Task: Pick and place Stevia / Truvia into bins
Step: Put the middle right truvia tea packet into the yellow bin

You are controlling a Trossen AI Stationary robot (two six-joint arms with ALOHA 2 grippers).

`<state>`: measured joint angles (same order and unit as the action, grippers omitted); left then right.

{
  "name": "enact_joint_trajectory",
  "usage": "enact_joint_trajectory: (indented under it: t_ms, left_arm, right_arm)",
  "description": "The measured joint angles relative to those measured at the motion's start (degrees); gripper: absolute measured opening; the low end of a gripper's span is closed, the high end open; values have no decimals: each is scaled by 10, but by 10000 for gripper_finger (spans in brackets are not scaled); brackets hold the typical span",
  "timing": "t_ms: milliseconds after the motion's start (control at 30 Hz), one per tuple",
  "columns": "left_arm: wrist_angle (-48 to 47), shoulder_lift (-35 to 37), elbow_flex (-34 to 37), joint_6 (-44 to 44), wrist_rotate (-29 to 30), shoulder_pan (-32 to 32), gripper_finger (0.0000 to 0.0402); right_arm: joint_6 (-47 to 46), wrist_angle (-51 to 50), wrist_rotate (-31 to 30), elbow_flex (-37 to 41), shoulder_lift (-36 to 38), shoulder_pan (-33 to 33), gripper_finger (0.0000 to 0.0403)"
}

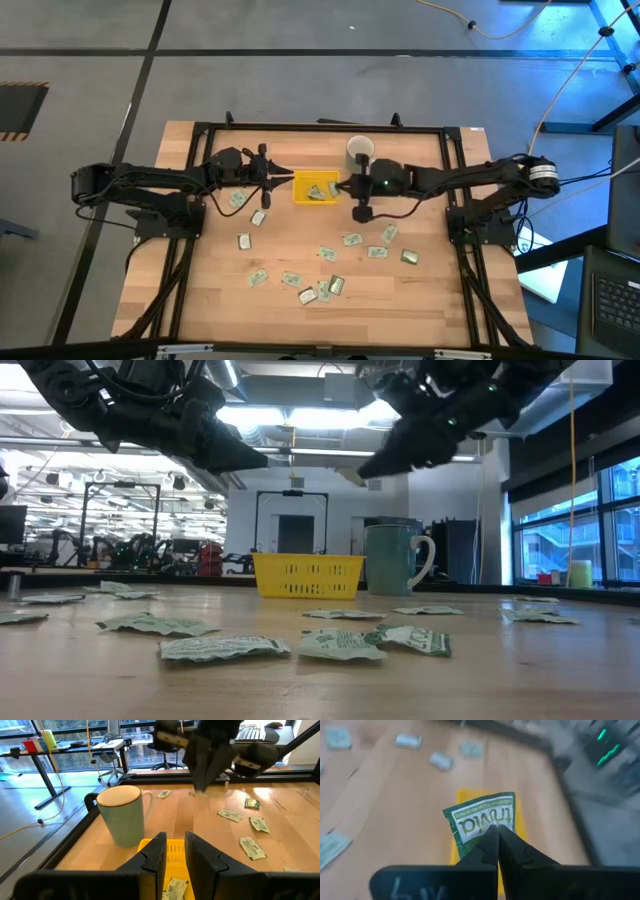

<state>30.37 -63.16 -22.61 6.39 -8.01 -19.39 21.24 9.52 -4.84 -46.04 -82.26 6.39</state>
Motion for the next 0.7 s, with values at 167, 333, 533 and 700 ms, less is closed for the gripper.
enact_joint_trajectory:
  t_ms: [167, 333, 533, 700]
  left_arm:
    - [1, 0, 0, 0, 0, 0, 65]
    - [1, 0, 0, 4, 0, 0, 65]
    - [2, 0, 0, 4, 0, 0, 65]
    - [2, 0, 0, 4, 0, 0, 65]
  right_arm:
    - [19, 100, 0, 0, -40, 13, 4]
    - [18, 146, 0, 0, -103, 27, 4]
    - [16, 148, 0, 1, -162, 43, 4]
    - [14, 151, 0, 1, -180, 48, 4]
